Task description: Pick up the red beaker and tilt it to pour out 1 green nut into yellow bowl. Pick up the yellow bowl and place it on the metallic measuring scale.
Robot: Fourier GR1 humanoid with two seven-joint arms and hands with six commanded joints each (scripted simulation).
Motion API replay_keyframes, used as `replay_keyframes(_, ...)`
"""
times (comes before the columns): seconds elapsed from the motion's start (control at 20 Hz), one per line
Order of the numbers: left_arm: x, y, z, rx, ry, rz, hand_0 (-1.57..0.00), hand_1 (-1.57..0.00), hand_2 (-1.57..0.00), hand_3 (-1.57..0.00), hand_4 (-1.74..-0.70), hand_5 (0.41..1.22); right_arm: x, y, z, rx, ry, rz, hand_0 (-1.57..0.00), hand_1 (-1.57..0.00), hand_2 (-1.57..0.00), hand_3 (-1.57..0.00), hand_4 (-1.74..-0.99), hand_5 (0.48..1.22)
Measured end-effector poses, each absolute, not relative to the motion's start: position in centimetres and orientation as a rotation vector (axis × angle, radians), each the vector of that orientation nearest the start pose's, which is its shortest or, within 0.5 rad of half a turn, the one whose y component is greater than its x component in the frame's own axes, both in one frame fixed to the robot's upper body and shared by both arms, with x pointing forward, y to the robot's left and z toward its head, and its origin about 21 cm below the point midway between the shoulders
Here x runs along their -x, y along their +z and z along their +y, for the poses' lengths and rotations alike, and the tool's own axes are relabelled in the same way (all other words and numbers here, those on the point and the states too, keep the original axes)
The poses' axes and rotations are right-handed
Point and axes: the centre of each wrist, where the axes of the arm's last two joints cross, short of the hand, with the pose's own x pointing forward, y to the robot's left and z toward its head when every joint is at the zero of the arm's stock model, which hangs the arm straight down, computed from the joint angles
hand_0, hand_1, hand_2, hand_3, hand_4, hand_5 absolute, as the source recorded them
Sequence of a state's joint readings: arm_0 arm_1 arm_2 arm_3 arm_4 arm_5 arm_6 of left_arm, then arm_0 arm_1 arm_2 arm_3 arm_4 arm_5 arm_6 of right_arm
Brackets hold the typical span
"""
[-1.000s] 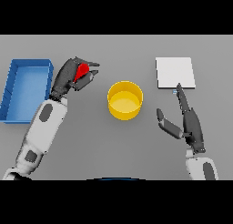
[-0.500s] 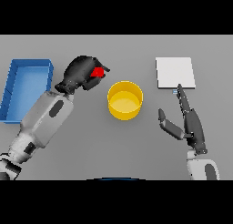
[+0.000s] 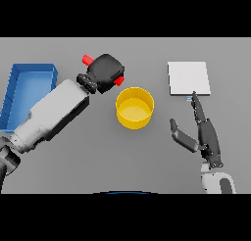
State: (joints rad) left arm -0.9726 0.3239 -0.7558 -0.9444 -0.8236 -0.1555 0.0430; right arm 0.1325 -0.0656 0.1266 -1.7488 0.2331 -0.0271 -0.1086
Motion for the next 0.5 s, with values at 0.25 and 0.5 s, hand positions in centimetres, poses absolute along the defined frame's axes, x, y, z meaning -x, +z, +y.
replay_keyframes(0.25, -40.1, 11.0, 7.0, -0.924, -2.176, -1.268, -1.57, -1.57, -1.57, -1.57, -1.71, 1.218, -21.9, 1.1, -21.8, 0.172, 0.244, -1.709, 0.00, 0.00, 0.00, 0.00, -1.198, 0.650)
replay_keyframes(0.5, -40.1, 11.4, 5.2, -1.060, -2.385, -1.109, -1.57, -1.57, -1.57, -1.57, -1.73, 1.220, -21.6, 1.1, -21.6, 0.200, 0.264, -1.734, 0.00, 0.00, 0.00, 0.00, -1.188, 0.647)
